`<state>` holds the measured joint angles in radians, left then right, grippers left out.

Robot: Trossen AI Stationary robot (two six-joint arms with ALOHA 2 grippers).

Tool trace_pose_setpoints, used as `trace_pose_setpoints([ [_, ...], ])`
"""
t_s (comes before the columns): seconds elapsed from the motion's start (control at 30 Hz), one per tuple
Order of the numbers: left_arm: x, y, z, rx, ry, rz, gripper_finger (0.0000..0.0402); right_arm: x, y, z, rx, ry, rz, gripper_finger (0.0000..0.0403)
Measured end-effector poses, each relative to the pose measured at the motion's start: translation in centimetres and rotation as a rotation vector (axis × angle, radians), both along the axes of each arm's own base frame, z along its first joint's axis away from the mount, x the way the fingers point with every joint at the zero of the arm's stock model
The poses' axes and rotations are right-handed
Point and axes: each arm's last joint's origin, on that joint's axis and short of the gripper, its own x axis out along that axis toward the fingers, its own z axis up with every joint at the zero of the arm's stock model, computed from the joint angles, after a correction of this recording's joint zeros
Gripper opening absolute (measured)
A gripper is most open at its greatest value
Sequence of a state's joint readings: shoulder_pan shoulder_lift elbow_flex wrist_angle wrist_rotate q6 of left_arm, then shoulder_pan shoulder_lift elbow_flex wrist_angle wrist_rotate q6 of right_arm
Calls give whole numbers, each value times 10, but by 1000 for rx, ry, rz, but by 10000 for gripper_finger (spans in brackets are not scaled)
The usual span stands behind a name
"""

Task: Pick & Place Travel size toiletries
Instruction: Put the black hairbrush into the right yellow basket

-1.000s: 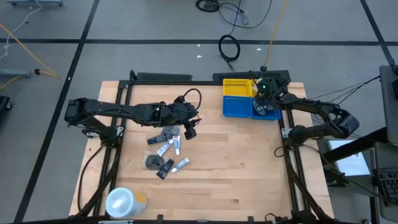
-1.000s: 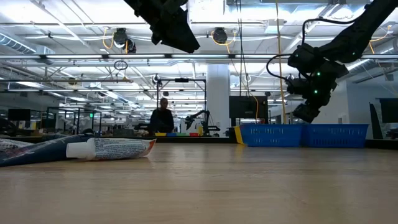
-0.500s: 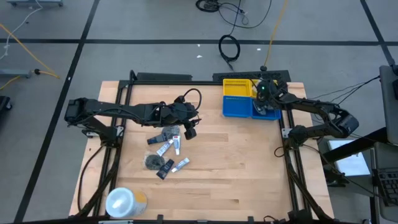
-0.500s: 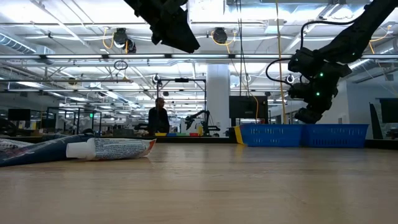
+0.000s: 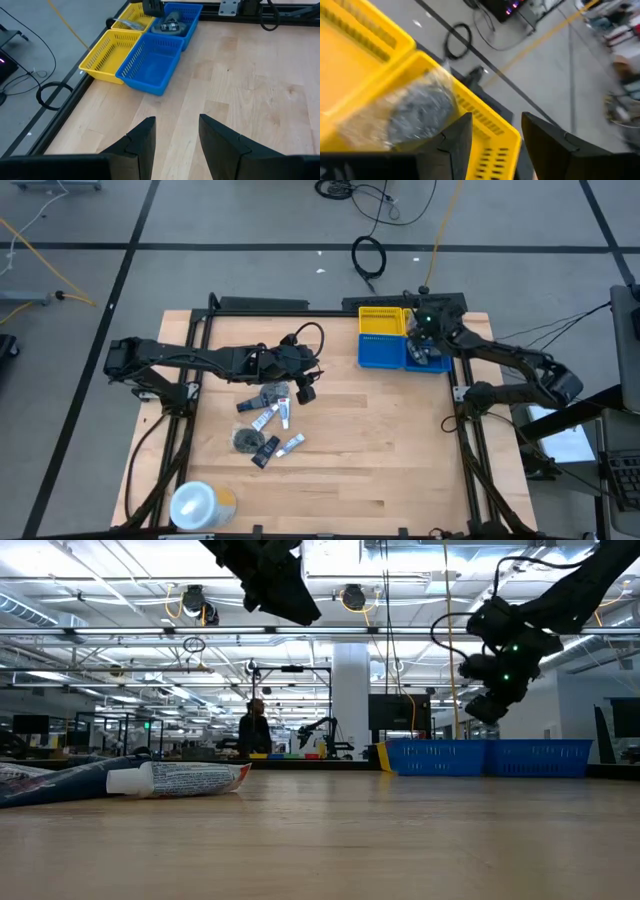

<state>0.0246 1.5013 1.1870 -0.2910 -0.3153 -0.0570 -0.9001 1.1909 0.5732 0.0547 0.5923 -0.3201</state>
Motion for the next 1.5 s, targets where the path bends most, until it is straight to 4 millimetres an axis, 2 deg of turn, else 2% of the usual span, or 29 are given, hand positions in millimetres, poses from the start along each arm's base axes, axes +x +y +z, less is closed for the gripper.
trace_pose_setpoints([
  [0.13,-3,5,-3,-1,34,44,150,3,7,10,3,-137,81,162],
  [0.33,-17,30,-15,-103,148,238,150,18,28,25,36,-305,327,162],
  [0.57,-39,58,-27,-237,277,483,150,37,52,31,46,-341,503,162],
  [0.73,-52,66,-33,-261,379,555,150,49,67,32,57,-356,590,162],
  [1.03,-54,63,-52,-338,506,401,150,62,85,35,54,-389,689,162],
  [1.27,-45,66,-78,-409,518,234,150,66,95,35,63,-391,737,162],
  [1.5,-37,73,-108,-428,628,178,150,70,103,36,68,-393,777,162],
])
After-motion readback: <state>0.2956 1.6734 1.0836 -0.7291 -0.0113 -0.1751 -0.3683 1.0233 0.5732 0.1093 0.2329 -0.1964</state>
